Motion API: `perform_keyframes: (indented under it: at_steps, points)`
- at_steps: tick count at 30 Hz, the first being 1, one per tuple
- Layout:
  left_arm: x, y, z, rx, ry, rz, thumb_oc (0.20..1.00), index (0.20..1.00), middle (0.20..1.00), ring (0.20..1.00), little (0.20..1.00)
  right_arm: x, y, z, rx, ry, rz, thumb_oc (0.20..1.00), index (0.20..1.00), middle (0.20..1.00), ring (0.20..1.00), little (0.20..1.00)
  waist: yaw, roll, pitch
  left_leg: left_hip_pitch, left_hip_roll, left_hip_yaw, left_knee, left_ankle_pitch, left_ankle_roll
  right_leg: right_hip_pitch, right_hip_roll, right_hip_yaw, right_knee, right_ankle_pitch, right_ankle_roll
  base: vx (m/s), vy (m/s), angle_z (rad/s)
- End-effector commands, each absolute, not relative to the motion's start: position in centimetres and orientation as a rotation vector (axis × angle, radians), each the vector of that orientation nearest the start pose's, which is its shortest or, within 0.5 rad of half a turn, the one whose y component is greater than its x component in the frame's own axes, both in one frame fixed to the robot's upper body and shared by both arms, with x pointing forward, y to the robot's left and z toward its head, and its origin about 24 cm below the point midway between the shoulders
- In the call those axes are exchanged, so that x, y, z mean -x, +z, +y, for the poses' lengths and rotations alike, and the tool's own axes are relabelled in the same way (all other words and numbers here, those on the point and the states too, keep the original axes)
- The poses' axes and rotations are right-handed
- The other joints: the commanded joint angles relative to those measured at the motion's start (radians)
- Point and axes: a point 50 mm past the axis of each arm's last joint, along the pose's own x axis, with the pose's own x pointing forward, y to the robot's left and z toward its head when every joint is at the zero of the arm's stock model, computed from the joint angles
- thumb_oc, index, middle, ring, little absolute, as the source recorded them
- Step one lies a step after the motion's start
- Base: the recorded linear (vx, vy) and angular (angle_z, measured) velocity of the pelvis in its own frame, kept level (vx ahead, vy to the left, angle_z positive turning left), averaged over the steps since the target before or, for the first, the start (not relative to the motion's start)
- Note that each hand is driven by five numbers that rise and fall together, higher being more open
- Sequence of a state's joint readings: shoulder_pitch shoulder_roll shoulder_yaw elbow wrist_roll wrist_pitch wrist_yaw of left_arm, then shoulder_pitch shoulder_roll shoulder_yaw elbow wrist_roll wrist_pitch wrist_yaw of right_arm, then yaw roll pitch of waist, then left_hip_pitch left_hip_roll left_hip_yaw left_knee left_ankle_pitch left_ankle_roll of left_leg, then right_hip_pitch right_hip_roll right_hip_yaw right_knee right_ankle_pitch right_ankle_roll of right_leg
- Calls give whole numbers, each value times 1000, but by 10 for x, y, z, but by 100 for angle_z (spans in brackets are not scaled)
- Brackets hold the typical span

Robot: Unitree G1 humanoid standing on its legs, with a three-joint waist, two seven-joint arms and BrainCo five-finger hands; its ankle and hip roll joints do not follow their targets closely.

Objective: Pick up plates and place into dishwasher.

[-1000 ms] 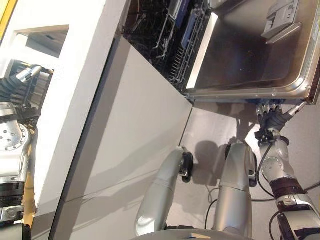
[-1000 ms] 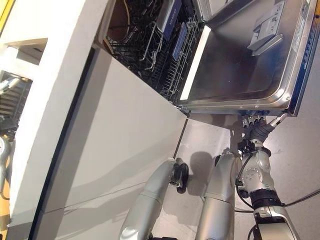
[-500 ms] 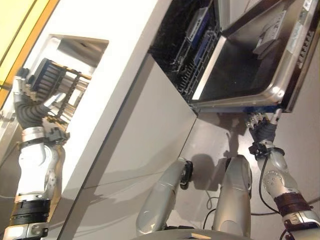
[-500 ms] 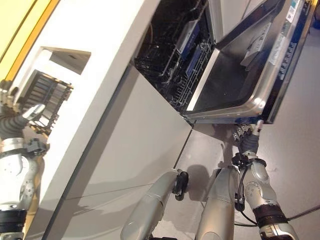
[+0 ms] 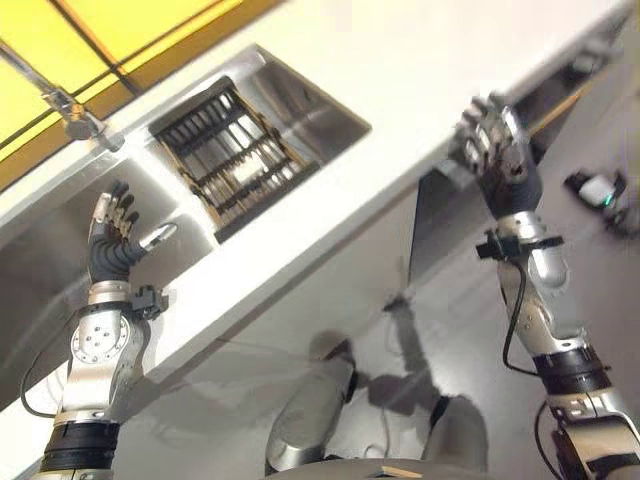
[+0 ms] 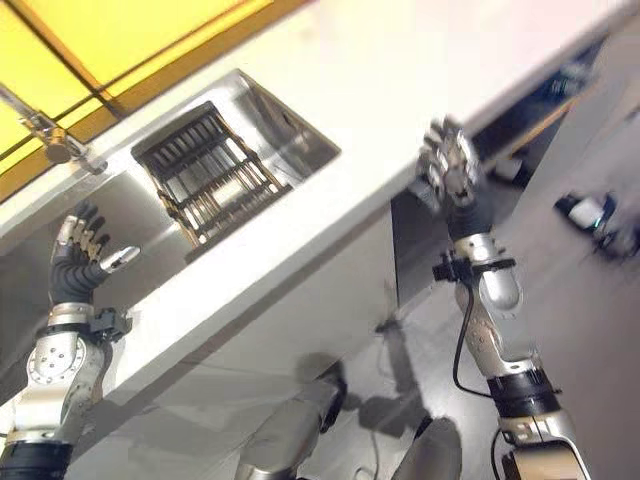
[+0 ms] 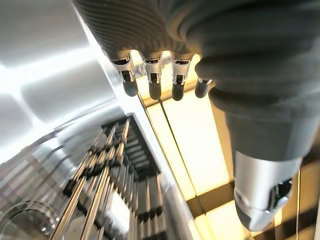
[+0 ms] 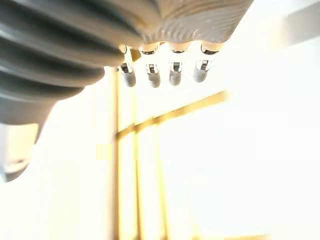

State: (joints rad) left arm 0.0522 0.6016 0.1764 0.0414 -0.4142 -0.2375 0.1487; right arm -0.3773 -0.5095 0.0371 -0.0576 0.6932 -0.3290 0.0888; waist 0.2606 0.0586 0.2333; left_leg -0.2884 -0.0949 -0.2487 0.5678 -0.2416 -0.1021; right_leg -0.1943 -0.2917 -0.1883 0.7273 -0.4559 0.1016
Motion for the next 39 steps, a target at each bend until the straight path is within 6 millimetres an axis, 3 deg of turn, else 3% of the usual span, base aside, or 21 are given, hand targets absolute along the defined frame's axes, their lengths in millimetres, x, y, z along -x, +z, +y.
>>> perform_keyframes:
  at_steps: [1,7,13,19,23,24,26,27,30,31,34,36,38,39]
  points:
    - [-228,128,322,-312,295,-285,1000,1000,1000,1000,1000,-281,218,-200,-177,260,-806,1000,1000,1000,1000,1000,32,-43,-127,37,40,-8,-106,40,60,98,-14,7,-222,231,-2,114,-114,25]
    - [-223,131,328,-342,264,-262,1000,1000,1000,1000,1000,-275,199,-203,-156,216,-730,1000,1000,1000,1000,1000,34,-54,-189,165,95,-6,-279,105,56,207,27,-39,-386,262,6,43,-101,24]
    - [-230,135,318,-326,213,-271,1000,1000,1000,1000,1000,-269,187,-198,-138,213,-674,1000,1000,1000,1000,1000,9,-57,-211,215,120,3,-347,133,51,241,62,-38,-443,271,-4,-75,-90,9]
    - [-236,136,304,-261,173,-299,1000,1000,1000,1000,1000,-261,189,-180,-114,287,-650,1000,1000,1000,1000,1000,-7,-66,-232,247,128,-10,-426,177,48,269,101,-28,-514,293,-17,-123,-84,-4]
    - [-241,137,291,-208,141,-327,1000,1000,1000,1000,1000,-271,189,-166,-65,304,-610,1000,1000,1000,1000,1000,17,-79,-238,245,120,-17,-454,207,44,288,125,-27,-579,321,-31,-98,-65,-7]
    - [-242,138,287,-186,130,-337,1000,1000,1000,1000,1000,-273,190,-163,-49,312,-608,1000,1000,1000,1000,1000,24,-82,-238,242,118,-11,-455,210,44,293,129,-28,-592,327,-33,-93,-36,-5]
    - [-248,139,270,-139,78,-354,1000,1000,1000,1000,1000,-274,191,-163,-39,314,-586,1000,1000,1000,1000,1000,21,-96,-235,221,97,72,-416,201,49,300,126,-61,-606,343,-35,-90,-5,13]
    - [-251,139,262,-103,53,-361,1000,1000,1000,1000,1000,-274,191,-165,-26,299,-580,1000,1000,1000,1000,1000,16,-103,-233,211,86,103,-399,196,52,302,124,-79,-603,345,-39,-23,73,55]
    - [-250,137,250,-58,26,-386,1000,1000,1000,1000,1000,-275,187,-157,-23,310,-567,1000,1000,1000,1000,1000,22,-113,-229,206,60,83,-375,174,75,282,119,-86,-535,316,-46,31,160,67]
    - [-250,135,246,-44,27,-394,1000,1000,1000,1000,1000,-274,185,-151,-26,326,-564,1000,1000,1000,1000,1000,18,-113,-226,205,52,90,-367,166,91,263,115,-82,-477,313,-43,40,201,25]
    - [-247,137,241,-32,34,-421,1000,1000,1000,1000,1000,-270,184,-148,-25,363,-569,1000,1000,1000,1000,1000,7,-111,-216,211,14,76,-372,162,150,166,109,-34,-249,381,1,65,219,32]
    - [-248,139,237,-20,35,-445,1000,1000,1000,1000,1000,-267,184,-146,-48,393,-587,1000,1000,1000,1000,1000,-4,-92,-206,216,5,47,-383,162,181,106,143,27,-48,417,-1,28,131,56]
    - [-249,142,237,-13,40,-469,1000,1000,1000,1000,1000,-267,185,-145,-58,406,-599,1000,1000,1000,1000,1000,4,-102,-200,204,-14,39,-372,157,184,116,139,62,-53,460,2,74,-36,39]
    - [-252,145,234,7,35,-473,1000,1000,1000,1000,1000,-270,185,-145,-62,406,-602,1000,1000,1000,1000,1000,-2,-113,-194,199,-24,28,-367,157,181,129,157,85,-145,438,-8,120,-129,13]
